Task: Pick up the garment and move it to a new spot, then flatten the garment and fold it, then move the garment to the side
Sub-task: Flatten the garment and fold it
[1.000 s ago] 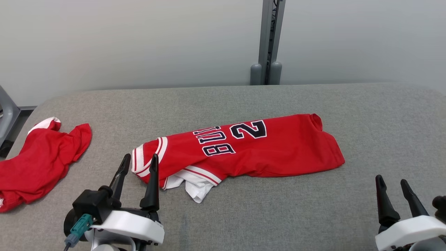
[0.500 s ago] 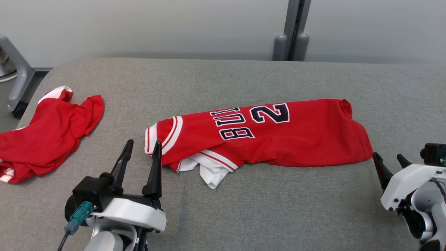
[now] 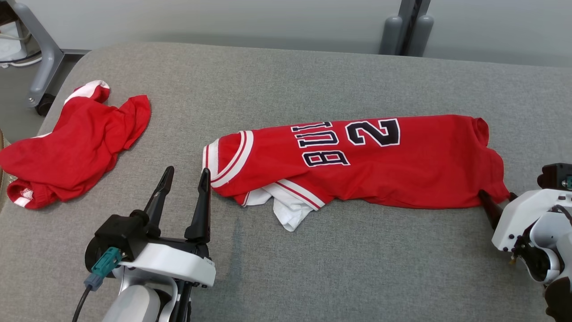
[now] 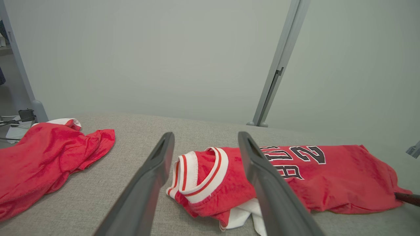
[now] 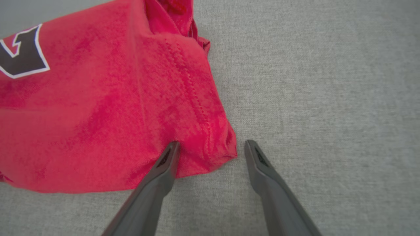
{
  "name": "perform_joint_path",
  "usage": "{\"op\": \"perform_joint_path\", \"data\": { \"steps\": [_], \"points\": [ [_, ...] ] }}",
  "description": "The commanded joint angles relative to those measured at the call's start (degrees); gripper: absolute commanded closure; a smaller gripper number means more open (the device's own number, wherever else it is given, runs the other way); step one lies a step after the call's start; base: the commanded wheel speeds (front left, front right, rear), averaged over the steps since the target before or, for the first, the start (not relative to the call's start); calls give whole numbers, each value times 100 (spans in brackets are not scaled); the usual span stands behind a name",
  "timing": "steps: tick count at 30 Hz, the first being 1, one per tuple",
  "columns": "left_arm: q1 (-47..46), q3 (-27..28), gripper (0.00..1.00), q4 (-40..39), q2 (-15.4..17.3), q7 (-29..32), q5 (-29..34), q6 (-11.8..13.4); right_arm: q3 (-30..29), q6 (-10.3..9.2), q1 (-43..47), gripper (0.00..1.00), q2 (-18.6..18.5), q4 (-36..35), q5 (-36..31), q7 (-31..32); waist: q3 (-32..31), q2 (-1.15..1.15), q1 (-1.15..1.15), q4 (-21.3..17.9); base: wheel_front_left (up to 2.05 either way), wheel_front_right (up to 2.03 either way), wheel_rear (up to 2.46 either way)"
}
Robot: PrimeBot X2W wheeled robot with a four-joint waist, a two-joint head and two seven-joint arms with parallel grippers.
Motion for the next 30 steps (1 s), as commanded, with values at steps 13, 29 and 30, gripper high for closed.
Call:
{"op": "perform_joint_path", "data": {
  "steps": [13, 29, 30],
  "points": [
    [35, -11, 0, 214, 18, -66, -79, 40, 893, 10, -108, 100, -261, 100, 753, 155, -389, 0, 0, -180, 0, 0, 0],
    [649, 105, 0, 388, 112, -107, -260, 172, 701, 9, 1339, 100, -684, -1893, 1891, 1450, -1162, 0, 0, -776, 0, 0, 0],
    [673, 108, 0, 384, 116, -109, -274, 176, 597, 9, 1491, 100, -730, -2033, 1905, 1533, -1184, 0, 0, -802, 0, 0, 0]
  ]
}}
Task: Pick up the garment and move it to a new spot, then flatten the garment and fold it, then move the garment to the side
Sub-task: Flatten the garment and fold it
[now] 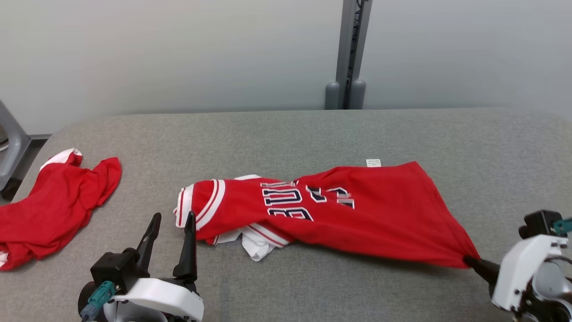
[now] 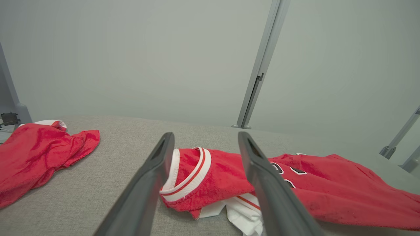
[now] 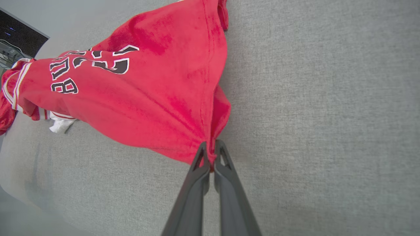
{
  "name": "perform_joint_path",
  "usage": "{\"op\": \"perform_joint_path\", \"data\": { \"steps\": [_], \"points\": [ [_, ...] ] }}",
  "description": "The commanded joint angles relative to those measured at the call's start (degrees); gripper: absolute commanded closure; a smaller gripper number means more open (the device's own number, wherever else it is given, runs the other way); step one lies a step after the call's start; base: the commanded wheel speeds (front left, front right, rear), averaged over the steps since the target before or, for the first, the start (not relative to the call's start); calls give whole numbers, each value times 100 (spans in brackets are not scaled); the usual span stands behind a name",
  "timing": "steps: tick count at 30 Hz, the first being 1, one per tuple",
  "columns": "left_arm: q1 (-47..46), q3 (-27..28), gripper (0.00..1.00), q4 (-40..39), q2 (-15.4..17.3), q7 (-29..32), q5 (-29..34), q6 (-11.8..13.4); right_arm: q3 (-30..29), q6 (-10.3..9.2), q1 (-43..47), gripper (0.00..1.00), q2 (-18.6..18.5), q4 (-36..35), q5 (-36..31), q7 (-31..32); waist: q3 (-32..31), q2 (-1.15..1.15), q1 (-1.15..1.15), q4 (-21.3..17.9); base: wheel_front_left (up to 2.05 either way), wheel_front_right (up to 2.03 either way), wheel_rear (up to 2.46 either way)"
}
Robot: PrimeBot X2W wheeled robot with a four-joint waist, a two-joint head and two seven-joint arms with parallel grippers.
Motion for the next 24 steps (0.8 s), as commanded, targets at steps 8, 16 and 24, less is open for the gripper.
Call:
{"op": "perform_joint_path", "data": {
  "steps": [8, 16, 24],
  "points": [
    [83, -9, 0, -26, 48, 2, -58, 46, -919, 10, 1134, 100, 98, -743, -330, 645, -115, 0, 0, -140, 0, 0, 0],
    [10, -80, 0, -60, 69, 51, -45, 43, -1653, 10, 1626, 0, 771, -992, -1041, 819, -87, 0, 0, -56, 0, 0, 0],
    [29, -96, 0, -87, 103, 73, -84, 77, -2601, 10, 1949, 0, 1434, -1790, -1728, 374, -97, 0, 0, 70, 0, 0, 0]
  ]
}}
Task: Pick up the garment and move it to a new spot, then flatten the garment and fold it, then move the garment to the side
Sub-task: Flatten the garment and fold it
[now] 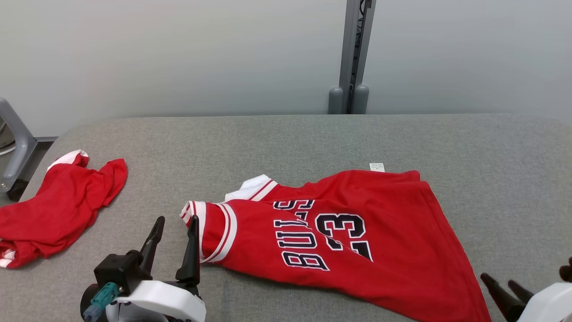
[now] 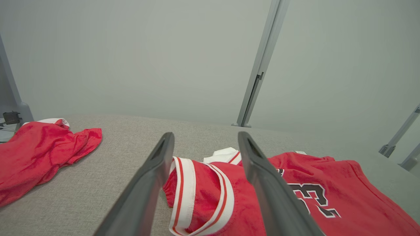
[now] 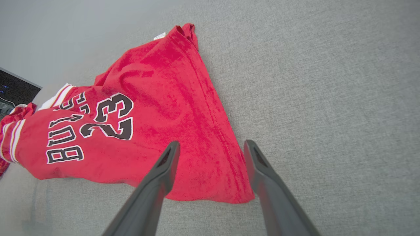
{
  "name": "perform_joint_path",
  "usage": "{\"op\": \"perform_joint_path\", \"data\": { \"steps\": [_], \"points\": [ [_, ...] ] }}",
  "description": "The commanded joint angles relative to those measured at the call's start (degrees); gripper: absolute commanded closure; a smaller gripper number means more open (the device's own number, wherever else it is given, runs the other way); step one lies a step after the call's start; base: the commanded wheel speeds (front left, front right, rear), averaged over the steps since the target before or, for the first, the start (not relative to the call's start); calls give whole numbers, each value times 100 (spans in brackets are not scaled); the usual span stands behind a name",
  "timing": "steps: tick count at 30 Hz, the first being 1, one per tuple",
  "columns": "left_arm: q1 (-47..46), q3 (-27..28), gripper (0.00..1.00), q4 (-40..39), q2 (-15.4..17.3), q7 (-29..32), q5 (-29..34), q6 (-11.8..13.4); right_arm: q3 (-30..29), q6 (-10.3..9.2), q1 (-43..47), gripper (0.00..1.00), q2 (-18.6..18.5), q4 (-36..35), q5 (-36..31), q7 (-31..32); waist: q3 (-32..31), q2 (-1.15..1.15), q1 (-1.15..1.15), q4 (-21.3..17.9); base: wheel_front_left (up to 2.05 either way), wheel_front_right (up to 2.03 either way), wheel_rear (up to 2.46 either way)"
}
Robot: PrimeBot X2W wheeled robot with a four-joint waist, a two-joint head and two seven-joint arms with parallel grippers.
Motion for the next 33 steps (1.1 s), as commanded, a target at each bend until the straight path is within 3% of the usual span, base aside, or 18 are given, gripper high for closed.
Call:
{"op": "perform_joint_path", "data": {
  "steps": [1, 8, 14, 20, 27, 33],
  "points": [
    [-19, 3, 0, -25, 51, 2, -36, 36, -180, 11, 110, 0, 119, -265, -116, -151, -11, 0, 0, 16, 0, 0, 0],
    [-30, -12, 0, -59, 104, 159, -76, 55, -588, 11, 298, 0, 606, -1163, -605, -900, 24, 0, 0, 30, 0, 0, 0],
    [-55, -24, 0, -35, 193, 355, -146, 42, -507, 11, 228, 0, 762, -1334, -778, -1451, 68, 0, 0, 10, 0, 0, 0],
    [9, -18, 0, 265, 404, 925, -308, 29, -410, 11, 148, 0, 806, -1379, -879, -1981, 133, 0, 0, -29, 0, 0, 0],
    [-235, -384, 0, 941, 746, 1873, -385, -382, -166, 11, -81, 0, 718, -1281, -880, -2210, 475, 0, 0, -262, 0, 0, 0],
    [-629, -568, 0, 1502, 829, 1940, -259, -687, -24, 11, -245, 0, 667, -1219, -889, -2253, 710, 0, 0, -485, 0, 0, 0]
  ]
}}
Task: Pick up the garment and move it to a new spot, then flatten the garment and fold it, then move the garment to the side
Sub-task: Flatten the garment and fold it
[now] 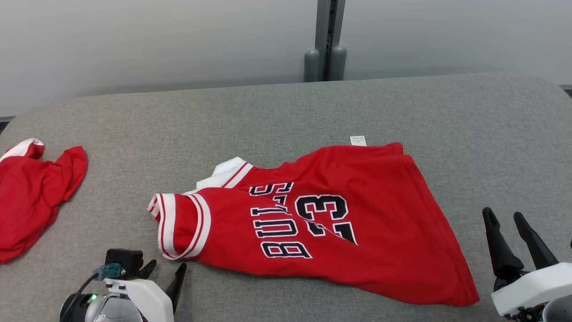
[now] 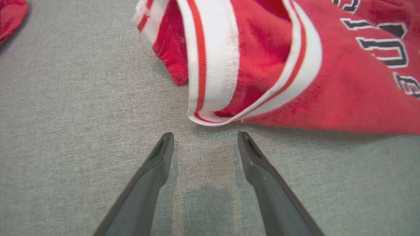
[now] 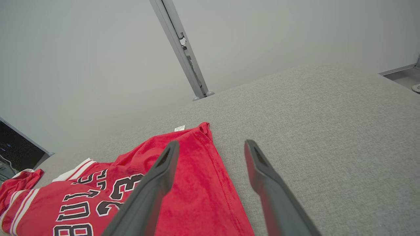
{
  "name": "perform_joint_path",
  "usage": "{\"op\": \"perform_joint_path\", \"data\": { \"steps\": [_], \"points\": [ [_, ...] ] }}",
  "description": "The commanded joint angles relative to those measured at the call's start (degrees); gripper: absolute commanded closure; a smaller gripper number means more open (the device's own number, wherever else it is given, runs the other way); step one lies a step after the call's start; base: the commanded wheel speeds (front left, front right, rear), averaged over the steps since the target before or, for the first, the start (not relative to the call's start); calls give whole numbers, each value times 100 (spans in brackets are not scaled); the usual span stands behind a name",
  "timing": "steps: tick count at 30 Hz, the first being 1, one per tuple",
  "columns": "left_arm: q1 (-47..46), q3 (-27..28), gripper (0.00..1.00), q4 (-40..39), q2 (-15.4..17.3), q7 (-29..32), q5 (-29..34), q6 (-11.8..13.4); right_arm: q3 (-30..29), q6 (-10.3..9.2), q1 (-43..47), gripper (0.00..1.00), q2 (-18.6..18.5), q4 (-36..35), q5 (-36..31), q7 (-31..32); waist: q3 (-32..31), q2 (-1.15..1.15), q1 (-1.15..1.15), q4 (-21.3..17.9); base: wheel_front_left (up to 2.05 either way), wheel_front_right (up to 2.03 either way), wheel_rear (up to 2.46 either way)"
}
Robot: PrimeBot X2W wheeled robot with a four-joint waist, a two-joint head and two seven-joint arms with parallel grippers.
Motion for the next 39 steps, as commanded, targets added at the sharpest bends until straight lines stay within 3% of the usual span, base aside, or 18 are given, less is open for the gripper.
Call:
{"op": "perform_joint_path", "data": {
  "steps": [1, 8, 9, 11, 12, 17, 28, 33, 39],
  "points": [
    [-154, -33, 0, 111, 40, -17, 52, -85, 10, 11, -95, 0, -48, 20, 10, -42, 95, 0, 0, -107, 0, 0, 0],
    [-430, -65, 2, 416, 14, -240, -30, -416, 82, 11, -137, 0, -40, 134, 79, -82, 160, 0, 0, -290, 0, 0, 0],
    [-438, -71, 55, 402, 30, -261, -18, -435, 91, 11, -123, 0, -49, 151, 85, -87, 162, 0, 0, -300, 0, 0, 0],
    [-436, -95, 96, 335, 50, -320, -5, -475, 104, 11, -94, 0, -59, 186, 86, -99, 157, 0, 0, -318, 0, 0, 0],
    [-438, -97, 100, 275, 47, -343, -11, -483, 105, 11, -82, 0, -64, 200, 84, -103, 152, 0, 0, -323, 0, 0, 0],
    [-427, -167, 100, -52, 161, -270, -11, -532, 151, 11, -50, 0, -55, 283, 46, -134, 122, 0, 0, -348, 0, 0, 0],
    [-1116, 31, 100, -1654, 177, 338, -49, -77, 214, 11, -178, 0, -39, 398, 64, -247, 427, 0, 0, -591, 0, 0, 0],
    [-1760, 45, 100, -1595, 67, 689, 16, 96, 319, 11, -315, 0, -16, 448, 70, -278, 675, 0, 0, -799, 0, 0, 0],
    [-2879, -2, 100, -719, -169, 841, 234, 177, 549, 11, -629, 0, 23, 581, 46, -337, 1095, 0, 0, -1190, 0, 0, 0]
  ]
}}
